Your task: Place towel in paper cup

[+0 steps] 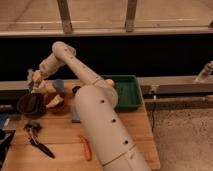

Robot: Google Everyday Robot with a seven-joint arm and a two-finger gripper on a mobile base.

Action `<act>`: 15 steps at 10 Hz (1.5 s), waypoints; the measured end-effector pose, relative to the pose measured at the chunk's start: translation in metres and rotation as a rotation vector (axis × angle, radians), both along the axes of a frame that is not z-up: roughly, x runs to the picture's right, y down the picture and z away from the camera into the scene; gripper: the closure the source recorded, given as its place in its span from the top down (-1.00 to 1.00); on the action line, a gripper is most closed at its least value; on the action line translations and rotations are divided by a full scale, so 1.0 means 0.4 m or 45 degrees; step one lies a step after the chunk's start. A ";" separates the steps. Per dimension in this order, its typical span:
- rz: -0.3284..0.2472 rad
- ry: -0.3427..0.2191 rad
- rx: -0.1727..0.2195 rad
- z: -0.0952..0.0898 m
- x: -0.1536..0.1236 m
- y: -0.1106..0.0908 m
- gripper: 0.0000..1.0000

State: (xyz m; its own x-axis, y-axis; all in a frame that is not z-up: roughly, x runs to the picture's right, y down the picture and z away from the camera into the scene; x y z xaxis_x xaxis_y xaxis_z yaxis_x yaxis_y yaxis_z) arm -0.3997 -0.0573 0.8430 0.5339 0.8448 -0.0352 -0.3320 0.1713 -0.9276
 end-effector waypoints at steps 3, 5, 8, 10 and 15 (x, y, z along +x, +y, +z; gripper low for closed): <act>0.026 -0.024 0.084 -0.014 -0.021 -0.004 -1.00; 0.034 -0.022 0.110 -0.008 -0.030 -0.016 -1.00; 0.040 0.007 0.137 0.028 -0.042 -0.033 -1.00; 0.035 0.018 0.138 0.053 -0.057 -0.030 -1.00; 0.020 0.041 0.096 0.100 -0.068 -0.004 -1.00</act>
